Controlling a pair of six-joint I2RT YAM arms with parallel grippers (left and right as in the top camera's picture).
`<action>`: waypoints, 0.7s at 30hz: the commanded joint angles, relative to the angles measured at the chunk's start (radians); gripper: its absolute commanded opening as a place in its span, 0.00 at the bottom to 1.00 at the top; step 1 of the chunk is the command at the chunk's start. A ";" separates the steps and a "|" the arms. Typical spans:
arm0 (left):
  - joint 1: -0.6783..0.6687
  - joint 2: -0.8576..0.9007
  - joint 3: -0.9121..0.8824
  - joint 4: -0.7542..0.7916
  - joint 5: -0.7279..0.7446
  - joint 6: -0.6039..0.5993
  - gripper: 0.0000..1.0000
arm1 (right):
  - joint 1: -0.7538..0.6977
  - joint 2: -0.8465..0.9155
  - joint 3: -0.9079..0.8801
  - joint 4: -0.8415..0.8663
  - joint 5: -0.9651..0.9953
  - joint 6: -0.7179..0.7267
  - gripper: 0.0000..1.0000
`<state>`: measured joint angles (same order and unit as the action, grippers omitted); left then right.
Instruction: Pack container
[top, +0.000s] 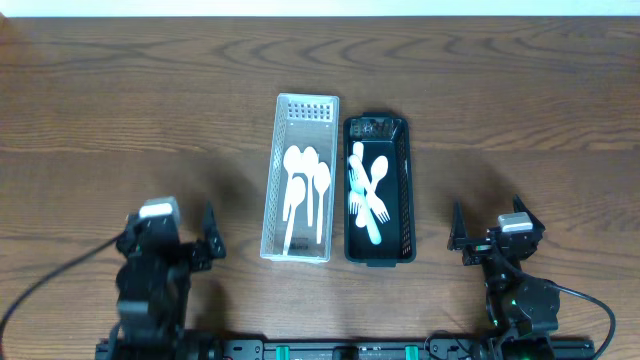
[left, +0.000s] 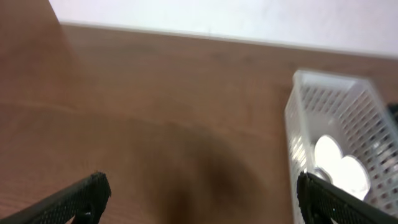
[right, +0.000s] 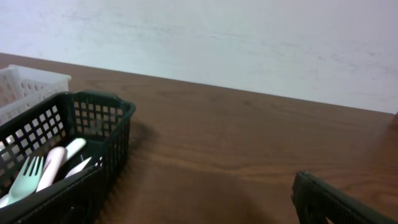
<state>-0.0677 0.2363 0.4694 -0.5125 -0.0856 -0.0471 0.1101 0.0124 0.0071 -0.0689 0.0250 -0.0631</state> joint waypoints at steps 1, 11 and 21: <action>-0.003 -0.106 0.003 -0.010 -0.005 0.035 0.98 | 0.019 -0.006 -0.002 -0.005 -0.007 -0.013 0.99; 0.007 -0.183 -0.237 0.348 -0.012 0.059 0.98 | 0.019 -0.006 -0.002 -0.005 -0.007 -0.013 0.99; 0.052 -0.235 -0.466 0.684 -0.016 0.165 0.98 | 0.019 -0.006 -0.002 -0.005 -0.007 -0.013 0.99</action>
<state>-0.0277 0.0154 0.0059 0.1787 -0.0860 0.0505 0.1101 0.0120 0.0071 -0.0692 0.0246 -0.0631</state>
